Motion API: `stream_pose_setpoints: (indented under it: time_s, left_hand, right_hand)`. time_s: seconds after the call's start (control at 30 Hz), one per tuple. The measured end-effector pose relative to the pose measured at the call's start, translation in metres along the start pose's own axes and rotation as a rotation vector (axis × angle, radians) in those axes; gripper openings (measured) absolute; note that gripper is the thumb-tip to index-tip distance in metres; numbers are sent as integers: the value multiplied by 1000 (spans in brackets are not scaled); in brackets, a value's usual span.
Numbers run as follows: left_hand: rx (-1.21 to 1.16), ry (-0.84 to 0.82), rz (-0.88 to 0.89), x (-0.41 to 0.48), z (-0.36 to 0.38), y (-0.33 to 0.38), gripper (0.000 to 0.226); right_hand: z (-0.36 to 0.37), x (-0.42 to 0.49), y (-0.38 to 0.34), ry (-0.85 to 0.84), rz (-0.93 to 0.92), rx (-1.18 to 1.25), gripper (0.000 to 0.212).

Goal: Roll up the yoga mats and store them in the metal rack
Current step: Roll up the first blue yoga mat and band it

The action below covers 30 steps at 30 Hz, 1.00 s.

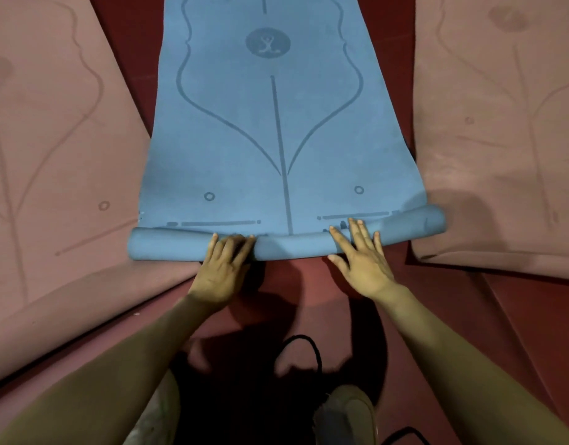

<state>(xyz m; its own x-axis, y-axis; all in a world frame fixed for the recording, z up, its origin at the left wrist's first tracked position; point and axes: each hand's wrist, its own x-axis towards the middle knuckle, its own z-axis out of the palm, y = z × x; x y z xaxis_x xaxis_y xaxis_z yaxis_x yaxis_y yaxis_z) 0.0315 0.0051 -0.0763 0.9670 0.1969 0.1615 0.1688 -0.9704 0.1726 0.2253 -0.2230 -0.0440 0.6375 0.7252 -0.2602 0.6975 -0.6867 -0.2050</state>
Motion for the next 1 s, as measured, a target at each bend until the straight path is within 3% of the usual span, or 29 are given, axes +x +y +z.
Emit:
stream_pose_setpoints:
  time_s: [0.23,0.37,0.5,0.57,0.67,0.8,1.0]
  left_hand:
    - [-245,194,8,25,14,-26,30]
    - [-88,288,-33,29,14,-20,24]
    - [113,245,-163,29,12,-4,29]
    - [118,234,-188,25,14,1,33]
    - [57,219,-206,16,14,4,37]
    - [-88,200,-100,10,14,-3,39]
    - [-285,144,-80,24,12,-19,50]
  right_hand:
    - [-1,30,-4,60,37,8,53]
    - [2,41,-7,131,50,61,35]
    - [4,44,-14,413,42,-36,23]
    - [6,39,-19,463,58,-61,23]
    - [10,29,-17,436,17,14,34]
    - [9,17,8,357,-151,101,42]
    - [8,26,27,345,-250,226,38]
